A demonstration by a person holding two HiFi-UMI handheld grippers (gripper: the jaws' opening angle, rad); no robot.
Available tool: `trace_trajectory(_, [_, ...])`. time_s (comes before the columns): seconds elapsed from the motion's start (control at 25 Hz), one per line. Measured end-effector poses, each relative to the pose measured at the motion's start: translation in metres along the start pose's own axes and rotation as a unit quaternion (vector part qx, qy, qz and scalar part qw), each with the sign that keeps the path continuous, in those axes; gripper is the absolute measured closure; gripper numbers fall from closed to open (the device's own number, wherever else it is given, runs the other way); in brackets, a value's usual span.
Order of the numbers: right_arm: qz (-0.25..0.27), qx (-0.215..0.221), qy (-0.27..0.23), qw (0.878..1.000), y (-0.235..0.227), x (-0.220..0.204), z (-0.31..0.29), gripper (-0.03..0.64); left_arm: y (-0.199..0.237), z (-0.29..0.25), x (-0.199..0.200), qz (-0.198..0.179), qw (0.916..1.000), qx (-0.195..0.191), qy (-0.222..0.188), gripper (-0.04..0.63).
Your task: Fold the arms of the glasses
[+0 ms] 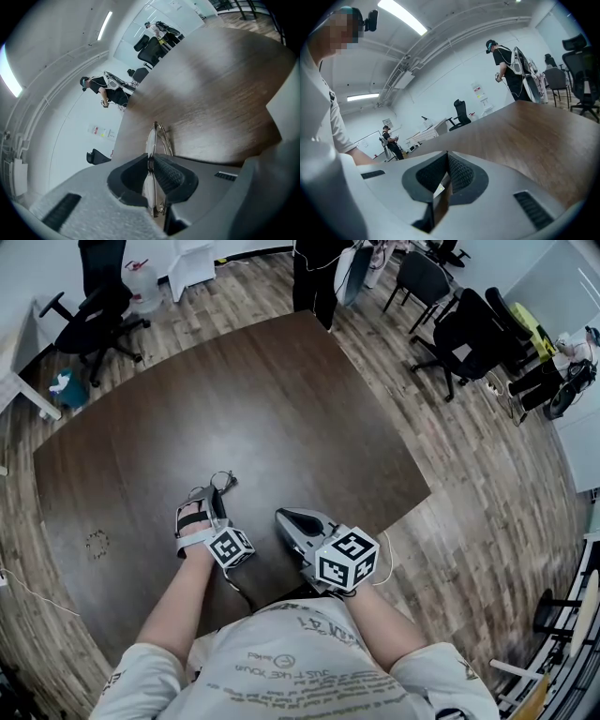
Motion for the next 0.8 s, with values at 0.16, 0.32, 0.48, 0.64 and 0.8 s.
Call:
trace_trajectory(0.16, [-0.014,0.005,0.002,1.0,-0.005,0.001,-0.001,0.601,-0.008,-0.002,-0.004,-0.008,0.9997,-0.022,0.01,0.552])
trace_trajectory(0.32, [-0.017,0.013,0.009,1.0,-0.007,0.0,-0.004,0.601,-0.011,-0.002,-0.003,-0.006,0.9991,-0.039,0.016,0.552])
trace_trajectory(0.48, [-0.016,0.021,0.012,1.0,-0.005,-0.001,-0.006,0.601,-0.011,0.003,0.001,0.005,0.9986,-0.05,0.015,0.516])
trace_trajectory(0.64, [-0.014,0.027,0.013,0.999,-0.001,0.0,-0.011,0.601,-0.01,0.013,0.002,0.022,0.9979,-0.061,0.008,0.456])
trace_trajectory(0.8, [-0.012,0.033,0.013,0.999,0.002,0.001,-0.015,0.601,-0.004,0.028,0.007,0.072,0.9948,-0.072,-0.005,0.456])
Point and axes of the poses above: the fingertips, and each gripper's own axes: z backward along the fingers, y to its left, x out of its top, the point moved 1 cm from there along z, backward along the fingers, and after that the axes turned 12 degrees about z, right-handed, at the moved point
